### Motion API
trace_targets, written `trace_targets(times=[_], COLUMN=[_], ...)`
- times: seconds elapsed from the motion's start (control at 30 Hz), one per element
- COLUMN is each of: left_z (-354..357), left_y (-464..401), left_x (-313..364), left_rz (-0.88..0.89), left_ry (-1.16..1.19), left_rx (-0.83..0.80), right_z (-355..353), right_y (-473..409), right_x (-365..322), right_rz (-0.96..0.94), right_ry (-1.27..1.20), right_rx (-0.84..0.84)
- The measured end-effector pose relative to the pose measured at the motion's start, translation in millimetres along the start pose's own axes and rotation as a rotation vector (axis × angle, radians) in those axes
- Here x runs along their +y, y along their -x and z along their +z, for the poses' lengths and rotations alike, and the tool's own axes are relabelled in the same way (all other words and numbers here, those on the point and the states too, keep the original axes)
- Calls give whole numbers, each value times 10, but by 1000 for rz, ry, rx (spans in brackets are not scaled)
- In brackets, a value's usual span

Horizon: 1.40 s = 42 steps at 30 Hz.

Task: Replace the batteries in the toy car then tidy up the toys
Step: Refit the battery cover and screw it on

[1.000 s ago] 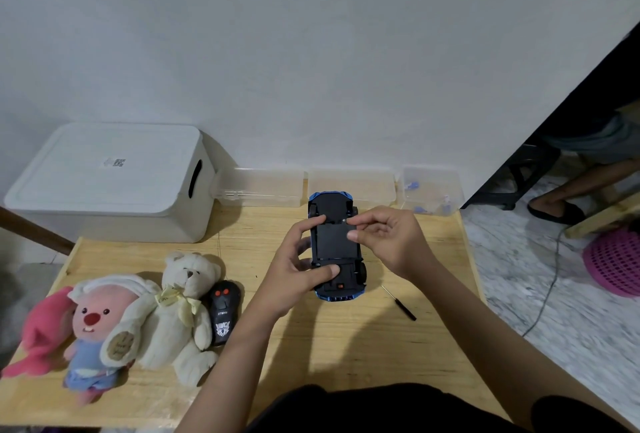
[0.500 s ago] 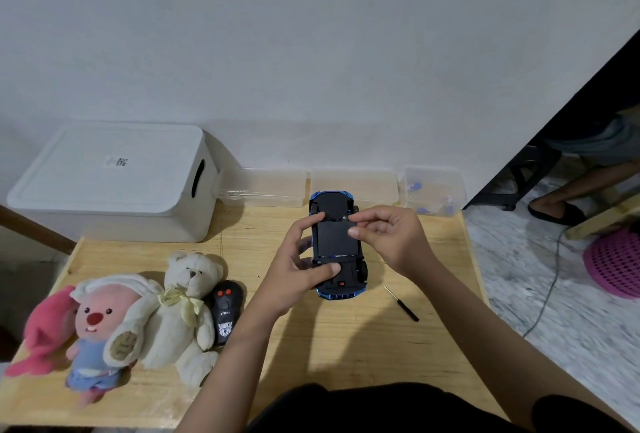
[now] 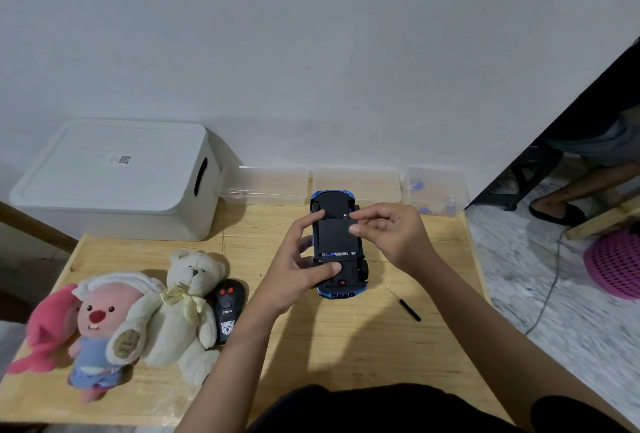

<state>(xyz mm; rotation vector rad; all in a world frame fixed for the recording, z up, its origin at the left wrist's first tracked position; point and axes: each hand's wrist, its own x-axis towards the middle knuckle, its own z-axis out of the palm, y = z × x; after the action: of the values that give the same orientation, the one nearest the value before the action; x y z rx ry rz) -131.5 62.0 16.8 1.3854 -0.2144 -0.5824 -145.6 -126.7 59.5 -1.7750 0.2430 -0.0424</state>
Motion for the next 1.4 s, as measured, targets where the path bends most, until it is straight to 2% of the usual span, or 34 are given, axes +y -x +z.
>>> trace_targets(times=[0.23,0.57,0.7,1.03,1.4], left_z=[-23,-21,-5,21,30], left_y=[5,23,28,33,18], left_x=[-22,-32,-39,-9,-10], left_rz=[-3,1,-10,-7,20], left_ry=[-13,-22,-59,-106,-133], left_rx=[17,62,70,65,62], right_z=[-3,35,48,19,64], right_y=[-8,12,-6,-51,-29], right_x=[-28,36,3,-85,-20], right_rz=[3,-30,68,270,157], right_ry=[25,229,229,51,86], right_rx=[-41,-24,-18,-22,25])
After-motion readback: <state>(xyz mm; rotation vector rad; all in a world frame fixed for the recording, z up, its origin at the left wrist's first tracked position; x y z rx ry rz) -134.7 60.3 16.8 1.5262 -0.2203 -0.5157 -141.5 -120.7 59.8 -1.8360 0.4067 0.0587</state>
